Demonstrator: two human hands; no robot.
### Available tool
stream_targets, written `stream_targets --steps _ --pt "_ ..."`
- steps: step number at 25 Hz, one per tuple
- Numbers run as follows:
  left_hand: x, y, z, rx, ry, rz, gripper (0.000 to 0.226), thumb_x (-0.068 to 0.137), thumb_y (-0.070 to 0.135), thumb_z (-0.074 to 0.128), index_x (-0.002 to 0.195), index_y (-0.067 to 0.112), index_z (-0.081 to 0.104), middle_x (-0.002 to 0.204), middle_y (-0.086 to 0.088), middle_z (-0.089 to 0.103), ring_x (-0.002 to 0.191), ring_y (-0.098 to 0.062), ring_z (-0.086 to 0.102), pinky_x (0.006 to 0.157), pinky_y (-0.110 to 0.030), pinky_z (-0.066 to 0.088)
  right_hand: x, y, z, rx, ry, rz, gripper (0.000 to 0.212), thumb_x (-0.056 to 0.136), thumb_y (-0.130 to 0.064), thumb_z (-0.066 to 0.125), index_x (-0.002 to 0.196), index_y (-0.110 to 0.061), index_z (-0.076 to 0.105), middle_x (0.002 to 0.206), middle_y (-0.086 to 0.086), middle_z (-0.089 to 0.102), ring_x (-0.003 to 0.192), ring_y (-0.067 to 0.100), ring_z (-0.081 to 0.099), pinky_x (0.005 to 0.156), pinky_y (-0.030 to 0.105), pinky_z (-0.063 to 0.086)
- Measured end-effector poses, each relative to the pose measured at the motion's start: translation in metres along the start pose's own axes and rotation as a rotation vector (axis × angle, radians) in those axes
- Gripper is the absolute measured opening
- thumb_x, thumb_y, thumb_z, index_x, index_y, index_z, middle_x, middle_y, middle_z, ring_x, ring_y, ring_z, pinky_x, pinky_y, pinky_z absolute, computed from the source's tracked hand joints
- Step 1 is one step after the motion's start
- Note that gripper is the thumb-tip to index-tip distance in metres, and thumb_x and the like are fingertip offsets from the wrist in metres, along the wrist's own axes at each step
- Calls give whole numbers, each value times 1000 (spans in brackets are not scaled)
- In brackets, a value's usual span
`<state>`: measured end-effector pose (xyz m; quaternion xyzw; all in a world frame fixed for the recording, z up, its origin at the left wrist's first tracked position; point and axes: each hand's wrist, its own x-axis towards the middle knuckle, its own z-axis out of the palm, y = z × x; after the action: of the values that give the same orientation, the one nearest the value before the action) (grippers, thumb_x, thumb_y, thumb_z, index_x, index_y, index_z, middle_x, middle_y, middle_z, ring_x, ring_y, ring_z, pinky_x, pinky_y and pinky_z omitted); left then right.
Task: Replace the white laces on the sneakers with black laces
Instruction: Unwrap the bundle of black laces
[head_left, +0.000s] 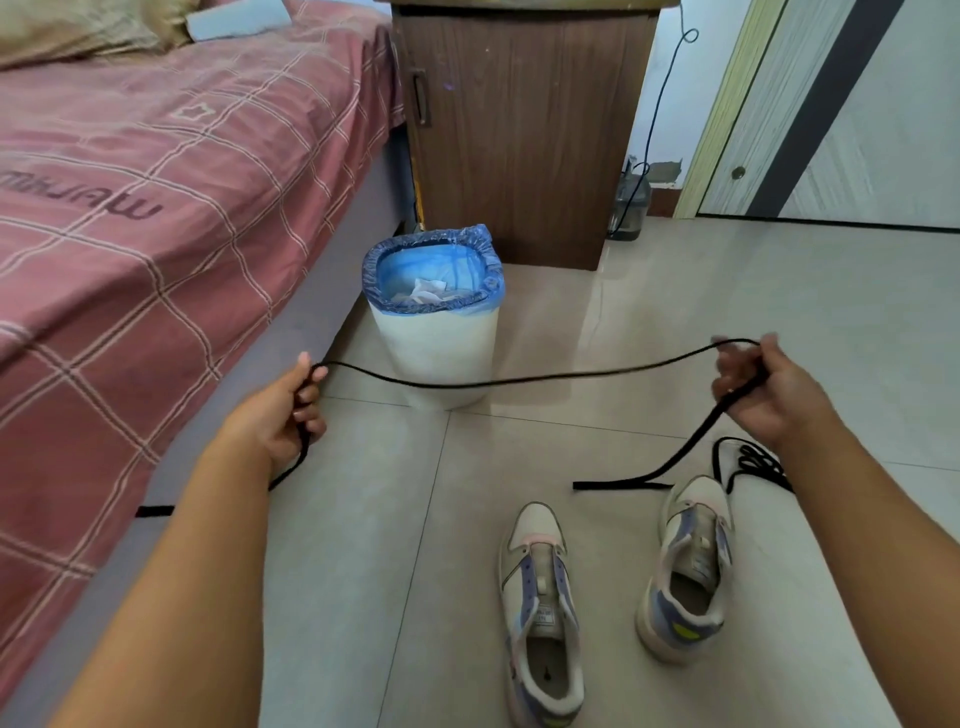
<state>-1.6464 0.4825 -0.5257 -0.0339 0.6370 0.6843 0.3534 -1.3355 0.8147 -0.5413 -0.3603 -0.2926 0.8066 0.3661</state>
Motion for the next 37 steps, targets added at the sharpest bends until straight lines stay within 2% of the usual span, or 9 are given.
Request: stream_targets --steps 3,6,9,12,16,19,29,34,37 --pt "-6 -2 35 666 41 147 12 95 24 55 97 13 54 69 -7 53 44 -13 37 43 -20 31 -27 28 44 -653 -127 136 34 99 -31 43 74 -11 54 62 2 56 49 9 44 44 18 37" --pt "-29 -6 86 931 -368 190 29 94 28 56 121 30 47 71 -5 58 51 -13 39 47 -23 34 -60 63 90 -1338 -392 32 28 97 -28 50 76 -12 58 66 2 48 55 11 40 50 22 36" --pt "-46 -18 122 1044 -663 188 23 93 33 57 110 19 59 68 -2 53 48 -9 39 46 -20 35 -77 89 114 -1232 -610 58 30 97 -30 50 71 -15 55 58 -2 44 50 9 35 50 21 32" --pt "-42 -20 121 919 -646 83 38 93 43 52 95 7 64 63 1 42 46 -9 32 46 -20 31 -77 84 112 -1060 -567 107 29 96 -30 52 75 -11 57 53 -3 37 49 10 30 52 24 29" --pt "-40 -24 110 802 -678 -136 43 96 52 36 114 20 58 66 0 41 47 -9 28 48 -20 29 -76 77 101 -968 -594 145 28 95 -30 52 80 -8 59 51 -5 36 49 11 29 55 25 30" --pt "-40 -34 117 784 -747 -167 41 96 50 38 91 15 59 61 2 39 46 -8 26 46 -18 27 -74 84 105 -1008 -626 115 29 94 -31 54 81 -6 62 50 -6 39 49 12 31 53 24 31" --pt "24 -26 49 -127 130 -118 39 100 35 39 65 19 35 33 7 20 24 -7 18 34 -8 15 -48 39 11 -885 -457 400 26 89 -31 51 75 -9 54 56 3 39 48 13 33 54 27 36" --pt "40 -27 21 -182 361 -111 38 99 33 36 65 19 39 33 8 20 23 -8 16 34 -7 13 -45 5 -62 -853 -189 564 31 80 -39 52 69 -12 43 50 0 28 38 9 25 39 21 26" --pt "40 -31 21 -7 296 -57 36 100 37 41 72 15 46 39 6 24 24 -6 17 33 -8 15 -46 -3 -80 -701 -138 557 36 72 -42 62 68 -12 42 46 -4 24 34 6 21 34 19 22"
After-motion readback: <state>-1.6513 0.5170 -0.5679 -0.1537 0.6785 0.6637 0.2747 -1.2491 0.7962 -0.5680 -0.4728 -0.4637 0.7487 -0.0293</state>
